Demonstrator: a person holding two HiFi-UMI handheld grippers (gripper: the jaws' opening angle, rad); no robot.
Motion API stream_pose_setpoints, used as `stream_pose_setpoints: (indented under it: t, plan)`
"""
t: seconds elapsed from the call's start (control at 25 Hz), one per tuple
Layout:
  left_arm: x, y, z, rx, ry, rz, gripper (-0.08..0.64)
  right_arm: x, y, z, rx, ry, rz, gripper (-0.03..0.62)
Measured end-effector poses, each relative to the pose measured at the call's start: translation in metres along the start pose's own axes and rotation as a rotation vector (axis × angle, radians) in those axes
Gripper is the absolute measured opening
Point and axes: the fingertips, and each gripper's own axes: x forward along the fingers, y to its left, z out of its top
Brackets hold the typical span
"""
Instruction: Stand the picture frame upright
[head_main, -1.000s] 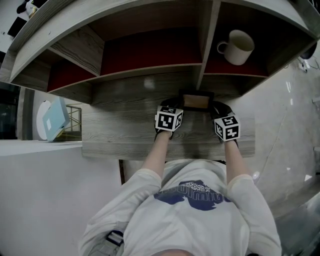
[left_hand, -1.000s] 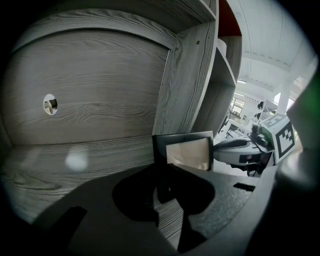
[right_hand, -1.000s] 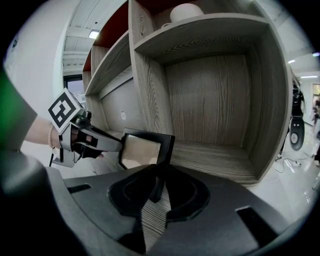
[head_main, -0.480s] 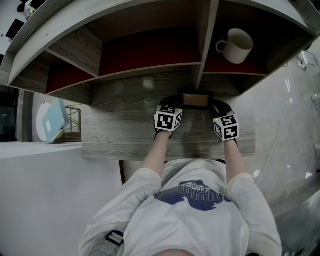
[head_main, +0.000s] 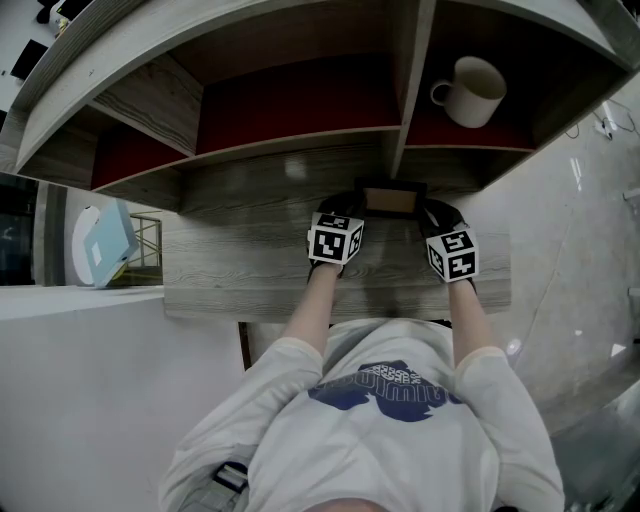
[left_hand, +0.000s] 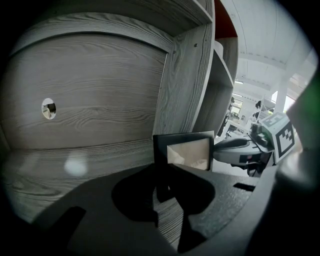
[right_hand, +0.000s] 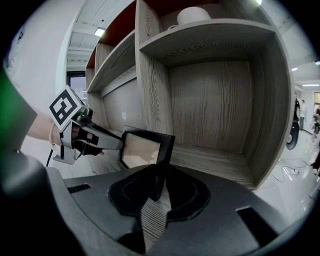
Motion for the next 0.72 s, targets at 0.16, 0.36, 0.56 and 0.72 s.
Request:
stream_pose_setpoints:
  t: [0.16,0.36,0.56,0.72]
  plan:
    - [-0.0003,0.0005,0.0002,0.0,-0.006,0.005,0.074,0.0008,0.0006,0.0004,-0.003,-0.002,0.003,0.063]
    - [-0.0001,0.0014,-0.0006,0.001,-0.001,0.009,0.074,0.0016,-0.0008,0.0006,-0.005,-0.001,-0.01,0.088]
    - [-0.0001,0.0024,-0.0002,-0.006,-0.007,-0.001,0.084,0.0025,0.0007,0.0014,0.0,0.001,-0.006,0.13]
    - [-0.0001,0.002,0.0005,-0.006,-0.013,-0.005,0.095,0.0026,0.0017,0.0024,-0.001,-0.003,-0.004,0.135]
